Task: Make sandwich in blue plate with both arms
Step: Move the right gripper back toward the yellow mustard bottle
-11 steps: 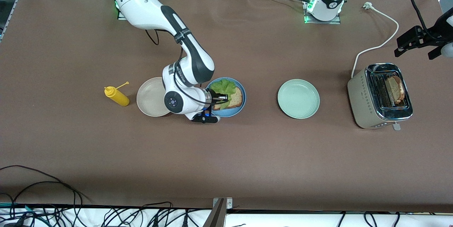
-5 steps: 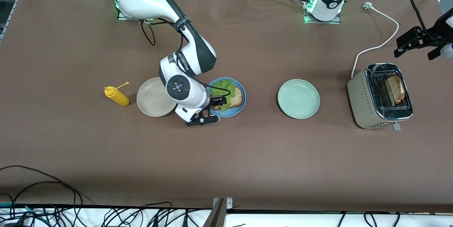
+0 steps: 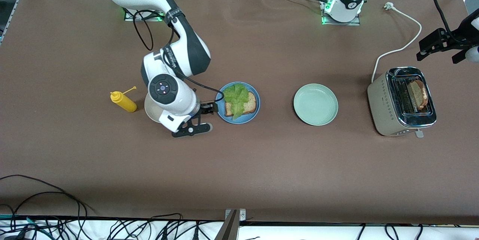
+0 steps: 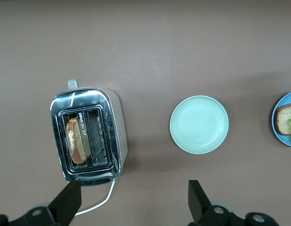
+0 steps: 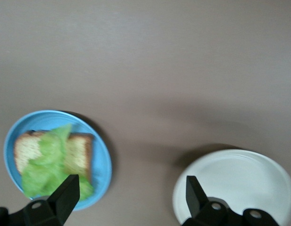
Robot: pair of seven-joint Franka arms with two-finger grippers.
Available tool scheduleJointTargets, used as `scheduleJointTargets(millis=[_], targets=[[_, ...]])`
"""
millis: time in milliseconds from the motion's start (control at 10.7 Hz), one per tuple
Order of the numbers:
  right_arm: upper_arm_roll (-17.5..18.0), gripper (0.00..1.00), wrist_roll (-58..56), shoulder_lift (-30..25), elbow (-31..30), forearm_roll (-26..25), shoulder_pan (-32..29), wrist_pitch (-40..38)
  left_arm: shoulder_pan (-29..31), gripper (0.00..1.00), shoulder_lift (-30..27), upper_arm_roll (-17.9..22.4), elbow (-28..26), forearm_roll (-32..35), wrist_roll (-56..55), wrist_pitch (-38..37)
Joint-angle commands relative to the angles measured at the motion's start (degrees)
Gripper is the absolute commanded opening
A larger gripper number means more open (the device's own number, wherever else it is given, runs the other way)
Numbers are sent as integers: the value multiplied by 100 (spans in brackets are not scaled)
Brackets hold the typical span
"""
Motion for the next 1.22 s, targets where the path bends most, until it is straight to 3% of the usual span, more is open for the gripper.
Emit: scheduleJointTargets(millis=[0,188,375,750,1125], targets=[[-700,100,-1271,-341,-109,-77,10,-837,-5,100,126,12,162,-120,62,10],[-974,100,-1689,-577,-380,-50,-77,-1120,-5,100,135,12,170,-173,62,11],[-975,100,-2092,-1129,-1089,-103,-367,-1113,12,100,144,12,170,-208,71,19],[-896,100,-4068,-2071,-2532,-77,-1350,-621,30,100,144,21,170,-199,88,11],[-677,100,-6114,-2582,-3640,-77,-2457,-7,12,100,144,12,170,-208,106,19]])
